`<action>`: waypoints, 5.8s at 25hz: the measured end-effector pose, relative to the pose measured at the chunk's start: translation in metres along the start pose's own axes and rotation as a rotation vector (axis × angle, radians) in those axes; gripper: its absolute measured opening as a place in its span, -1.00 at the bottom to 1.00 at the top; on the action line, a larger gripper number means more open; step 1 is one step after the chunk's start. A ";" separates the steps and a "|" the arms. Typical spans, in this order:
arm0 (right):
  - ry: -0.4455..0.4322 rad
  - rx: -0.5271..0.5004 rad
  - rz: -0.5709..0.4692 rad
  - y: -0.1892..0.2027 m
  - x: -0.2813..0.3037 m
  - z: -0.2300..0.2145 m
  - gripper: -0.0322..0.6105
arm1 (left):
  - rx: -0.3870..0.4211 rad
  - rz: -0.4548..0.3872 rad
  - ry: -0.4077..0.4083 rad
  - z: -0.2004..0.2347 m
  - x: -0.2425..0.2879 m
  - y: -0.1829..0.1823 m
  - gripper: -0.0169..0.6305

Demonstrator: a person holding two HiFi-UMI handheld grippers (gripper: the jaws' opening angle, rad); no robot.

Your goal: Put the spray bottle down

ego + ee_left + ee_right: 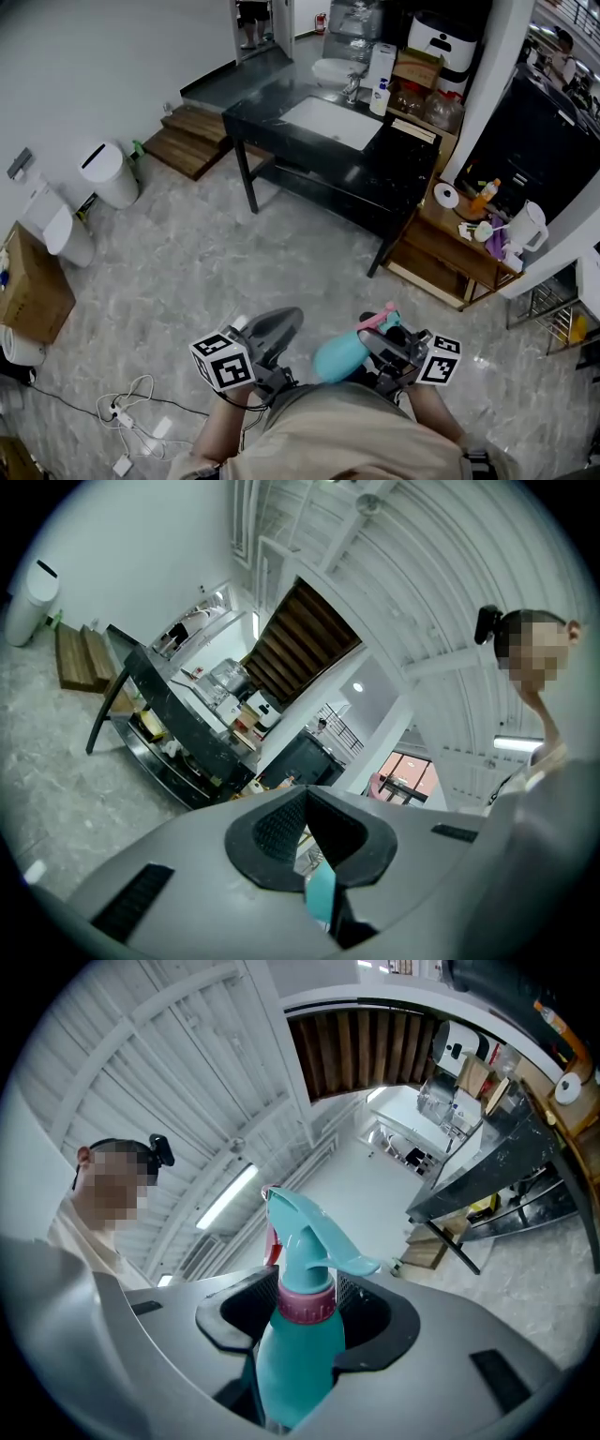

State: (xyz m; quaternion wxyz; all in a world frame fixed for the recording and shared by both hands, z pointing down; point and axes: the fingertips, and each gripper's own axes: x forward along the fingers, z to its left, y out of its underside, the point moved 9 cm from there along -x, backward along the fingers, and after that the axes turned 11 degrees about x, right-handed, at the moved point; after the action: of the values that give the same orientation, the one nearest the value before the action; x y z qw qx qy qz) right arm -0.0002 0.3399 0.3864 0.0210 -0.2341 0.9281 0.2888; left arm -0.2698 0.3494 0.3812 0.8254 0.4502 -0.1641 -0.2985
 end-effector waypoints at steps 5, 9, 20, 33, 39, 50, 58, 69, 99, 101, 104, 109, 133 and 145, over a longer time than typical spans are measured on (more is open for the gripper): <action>-0.027 0.020 0.017 -0.030 0.000 -0.020 -0.28 | -0.005 0.013 -0.043 0.007 0.029 -0.005 -0.92; -0.036 0.031 -0.004 -0.065 -0.012 -0.037 -0.28 | 0.019 0.041 -0.049 0.006 0.066 -0.017 -0.92; -0.032 0.063 -0.115 -0.149 -0.059 -0.080 -0.28 | 0.074 0.136 -0.028 0.007 0.173 -0.037 -0.91; -0.024 0.066 -0.108 -0.220 -0.078 -0.127 -0.28 | 0.110 0.153 -0.041 0.016 0.258 -0.046 -0.92; -0.052 0.048 -0.104 -0.252 -0.082 -0.142 -0.28 | 0.133 0.132 -0.084 0.019 0.277 -0.052 -0.91; -0.052 0.022 -0.124 -0.276 -0.094 -0.161 -0.28 | 0.194 0.125 -0.171 0.016 0.289 -0.067 -0.92; -0.047 -0.004 -0.146 -0.275 -0.099 -0.162 -0.28 | 0.202 0.114 -0.181 0.022 0.290 -0.071 -0.91; 0.040 -0.091 -0.157 -0.282 -0.084 -0.162 -0.28 | 0.227 0.117 -0.116 0.054 0.301 -0.091 -0.92; 0.332 -0.426 -0.049 -0.360 0.016 -0.194 -0.28 | 0.227 0.147 0.025 0.199 0.377 -0.169 -0.92; 0.347 -0.431 -0.056 -0.363 0.020 -0.197 -0.28 | 0.224 0.145 0.038 0.206 0.382 -0.172 -0.91; 0.374 -0.460 -0.052 -0.368 0.030 -0.200 -0.28 | 0.223 0.142 0.054 0.216 0.387 -0.178 -0.92; 0.428 -0.530 -0.026 -0.379 0.053 -0.205 -0.28 | 0.210 0.132 0.068 0.237 0.386 -0.184 -0.91; 0.651 -0.780 0.071 -0.419 0.092 -0.224 -0.28 | 0.174 0.146 0.003 0.292 0.366 -0.190 -0.91; 0.646 -0.791 0.077 -0.464 0.079 -0.264 -0.28 | 0.207 0.173 -0.051 0.287 0.408 -0.199 -0.91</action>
State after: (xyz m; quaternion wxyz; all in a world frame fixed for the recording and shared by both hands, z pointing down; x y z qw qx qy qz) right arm 0.1620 -0.1738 0.3482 -0.3678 -0.2669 0.7151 0.5312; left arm -0.1803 -0.1801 0.3705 0.7926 0.5094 -0.2534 -0.2191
